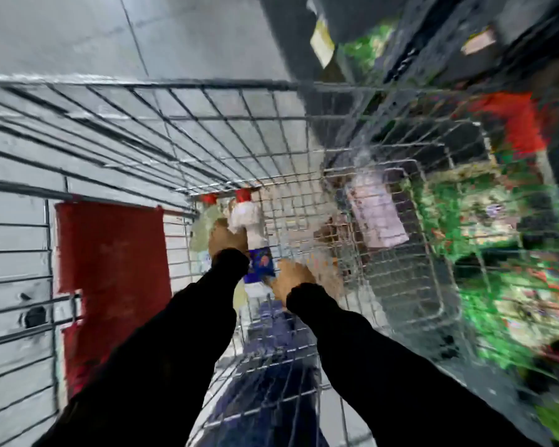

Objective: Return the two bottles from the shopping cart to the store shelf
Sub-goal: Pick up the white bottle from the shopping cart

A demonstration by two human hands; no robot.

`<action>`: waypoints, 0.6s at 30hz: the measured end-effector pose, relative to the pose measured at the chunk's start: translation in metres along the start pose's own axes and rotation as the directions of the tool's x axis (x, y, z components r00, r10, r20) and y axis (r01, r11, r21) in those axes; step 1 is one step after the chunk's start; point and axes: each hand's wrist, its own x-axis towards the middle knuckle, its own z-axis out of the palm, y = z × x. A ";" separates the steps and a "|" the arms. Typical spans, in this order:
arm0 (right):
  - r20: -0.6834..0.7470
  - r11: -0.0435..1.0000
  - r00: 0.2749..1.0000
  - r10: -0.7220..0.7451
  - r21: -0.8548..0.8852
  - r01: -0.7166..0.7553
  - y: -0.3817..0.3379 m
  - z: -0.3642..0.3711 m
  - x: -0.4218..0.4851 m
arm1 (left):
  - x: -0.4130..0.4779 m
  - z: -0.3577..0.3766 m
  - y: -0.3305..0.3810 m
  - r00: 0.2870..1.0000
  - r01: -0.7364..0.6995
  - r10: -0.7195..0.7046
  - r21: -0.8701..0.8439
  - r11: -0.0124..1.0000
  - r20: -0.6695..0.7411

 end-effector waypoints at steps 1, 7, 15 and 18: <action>-0.001 0.999 1.000 0.015 0.029 -0.015 -0.004 0.004 0.007 | 0.004 0.002 0.003 1.000 0.016 -0.016 0.035 0.999 0.017; -0.048 0.989 0.996 0.073 0.135 -0.066 -0.015 0.020 0.044 | 0.012 0.016 0.005 1.000 0.002 -0.002 0.189 0.982 -0.002; 0.002 0.901 0.987 0.158 0.409 -0.145 -0.006 0.017 0.047 | 0.016 0.007 0.004 0.997 -0.058 0.043 0.276 0.959 0.058; 0.076 0.876 0.987 0.144 0.453 -0.163 0.005 0.013 0.033 | 0.009 0.007 0.004 0.981 0.000 -0.044 0.232 0.973 0.187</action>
